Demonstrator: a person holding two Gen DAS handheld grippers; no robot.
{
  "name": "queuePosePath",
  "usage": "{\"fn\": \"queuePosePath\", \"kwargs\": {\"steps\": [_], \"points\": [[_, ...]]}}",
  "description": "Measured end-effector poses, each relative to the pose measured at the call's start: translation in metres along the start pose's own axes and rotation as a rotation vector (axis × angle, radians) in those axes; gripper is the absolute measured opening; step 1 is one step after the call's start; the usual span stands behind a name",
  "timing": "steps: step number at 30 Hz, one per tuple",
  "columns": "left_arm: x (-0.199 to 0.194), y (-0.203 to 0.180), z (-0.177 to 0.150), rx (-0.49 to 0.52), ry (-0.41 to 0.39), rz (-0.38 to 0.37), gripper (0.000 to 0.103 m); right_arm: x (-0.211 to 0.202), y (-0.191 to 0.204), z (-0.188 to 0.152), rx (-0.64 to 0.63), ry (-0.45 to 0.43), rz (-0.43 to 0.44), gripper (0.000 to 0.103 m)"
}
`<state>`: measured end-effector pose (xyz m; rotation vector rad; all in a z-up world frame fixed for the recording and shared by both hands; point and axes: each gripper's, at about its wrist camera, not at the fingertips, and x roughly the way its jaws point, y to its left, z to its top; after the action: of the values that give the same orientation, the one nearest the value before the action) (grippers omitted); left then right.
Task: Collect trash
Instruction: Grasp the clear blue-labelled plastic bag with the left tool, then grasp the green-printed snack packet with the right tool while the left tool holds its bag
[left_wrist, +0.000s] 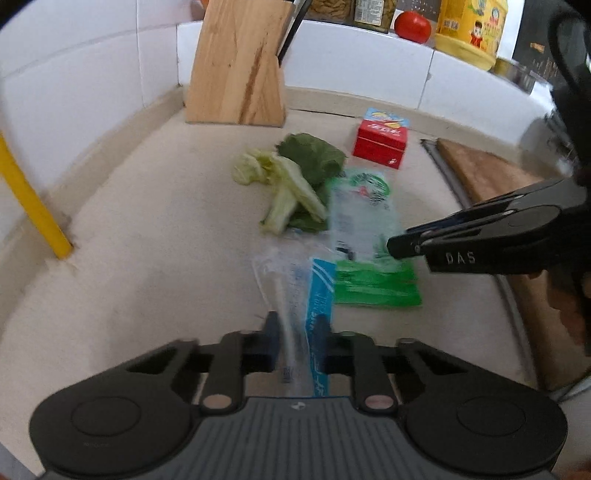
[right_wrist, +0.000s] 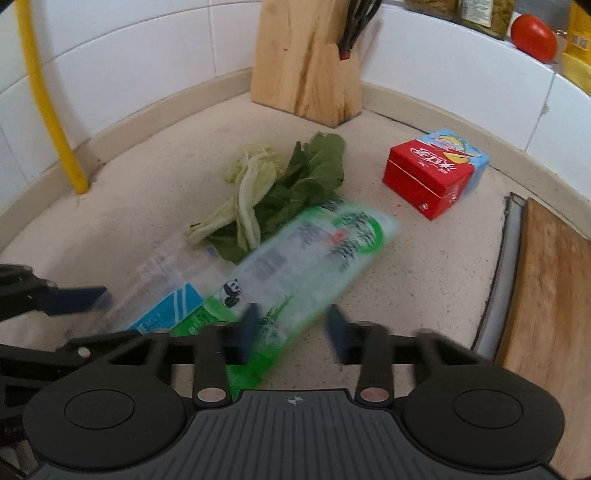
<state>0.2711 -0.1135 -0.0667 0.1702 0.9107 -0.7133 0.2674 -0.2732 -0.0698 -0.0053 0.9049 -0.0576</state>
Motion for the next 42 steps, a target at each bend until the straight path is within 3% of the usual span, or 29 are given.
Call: {"fn": "queuePosePath", "kwargs": {"steps": [1,4,10,12,16,19,20,28,32,35,38,42], "points": [[-0.001,0.000,-0.001,-0.011,0.004,-0.015,0.011,-0.001,-0.004,0.000,0.000,0.008,0.009,0.015],[-0.006,-0.002,-0.004,-0.023,0.010,-0.044,0.008,-0.011,-0.012,-0.004,0.017,0.014,0.056,0.001],[-0.018,0.003,-0.003,-0.075,-0.004,-0.097,0.004,-0.039,-0.024,-0.013,0.108,-0.028,0.154,0.001],[-0.018,0.009,-0.003,-0.097,-0.008,-0.085,0.004,-0.039,-0.040,-0.012,0.219,-0.031,0.207,0.003],[-0.017,0.019,-0.004,-0.137,-0.015,-0.086,0.004,-0.021,-0.066,-0.008,0.318,-0.040,0.239,0.023],[-0.011,0.021,-0.001,-0.144,-0.022,-0.091,0.004,-0.004,-0.085,-0.005,0.414,-0.014,0.312,0.040],[-0.008,0.021,0.000,-0.149,-0.021,-0.093,0.004,0.002,-0.090,-0.003,0.424,-0.011,0.337,0.040],[0.013,0.021,0.011,-0.170,0.004,-0.151,0.004,0.038,-0.098,0.007,0.510,0.021,0.495,0.035],[0.019,0.023,0.016,-0.179,0.010,-0.187,0.004,0.053,-0.094,0.019,0.511,0.057,0.534,0.017],[0.021,0.027,0.016,-0.199,0.005,-0.204,0.004,0.054,-0.089,0.022,0.526,0.065,0.615,0.011],[0.023,0.032,0.015,-0.226,0.002,-0.217,0.004,0.054,-0.086,0.025,0.524,0.064,0.696,0.011],[0.023,0.037,0.013,-0.247,0.000,-0.236,0.005,0.070,-0.084,0.031,0.547,0.070,0.682,0.012]]}}
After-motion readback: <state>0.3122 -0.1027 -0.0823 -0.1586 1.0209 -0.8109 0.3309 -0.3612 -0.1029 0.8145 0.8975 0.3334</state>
